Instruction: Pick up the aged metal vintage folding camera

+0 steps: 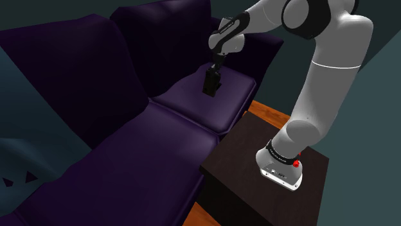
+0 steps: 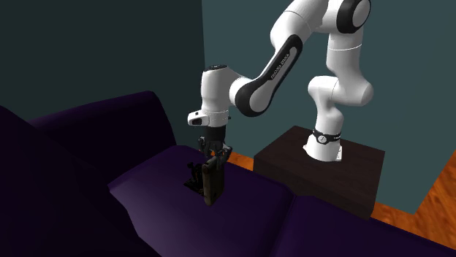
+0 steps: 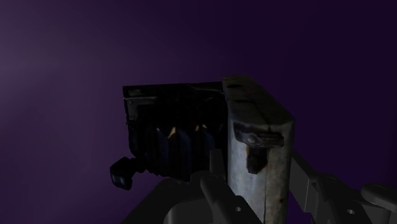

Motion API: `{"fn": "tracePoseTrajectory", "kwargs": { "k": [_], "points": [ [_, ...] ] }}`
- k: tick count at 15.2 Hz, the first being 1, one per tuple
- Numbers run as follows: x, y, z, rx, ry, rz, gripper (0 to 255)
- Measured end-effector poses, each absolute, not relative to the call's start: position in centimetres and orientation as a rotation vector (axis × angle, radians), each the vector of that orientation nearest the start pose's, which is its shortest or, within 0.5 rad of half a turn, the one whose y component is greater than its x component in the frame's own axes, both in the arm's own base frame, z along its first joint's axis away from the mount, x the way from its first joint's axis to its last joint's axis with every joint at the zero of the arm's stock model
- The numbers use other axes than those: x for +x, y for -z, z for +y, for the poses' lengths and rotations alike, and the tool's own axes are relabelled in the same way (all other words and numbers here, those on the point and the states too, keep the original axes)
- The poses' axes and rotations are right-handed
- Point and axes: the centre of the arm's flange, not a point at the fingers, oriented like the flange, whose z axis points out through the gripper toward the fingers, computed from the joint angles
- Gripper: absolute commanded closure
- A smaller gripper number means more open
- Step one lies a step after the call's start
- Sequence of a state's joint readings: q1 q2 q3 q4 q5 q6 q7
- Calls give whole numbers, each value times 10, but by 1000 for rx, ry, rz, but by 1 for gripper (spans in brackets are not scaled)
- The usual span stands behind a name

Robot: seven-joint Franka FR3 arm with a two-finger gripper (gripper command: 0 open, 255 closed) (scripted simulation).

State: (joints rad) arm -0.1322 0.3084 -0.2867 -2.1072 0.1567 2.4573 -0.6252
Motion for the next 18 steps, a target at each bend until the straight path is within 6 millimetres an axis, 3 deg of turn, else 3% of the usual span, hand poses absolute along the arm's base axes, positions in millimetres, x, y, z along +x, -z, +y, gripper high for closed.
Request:
{"fn": "tracePoseTrajectory", "kwargs": {
  "k": [4,18],
  "points": [
    [534,-286,-234,-3150,90,-162,255],
    [535,-356,-234,-3150,90,-161,255]
  ]
}}
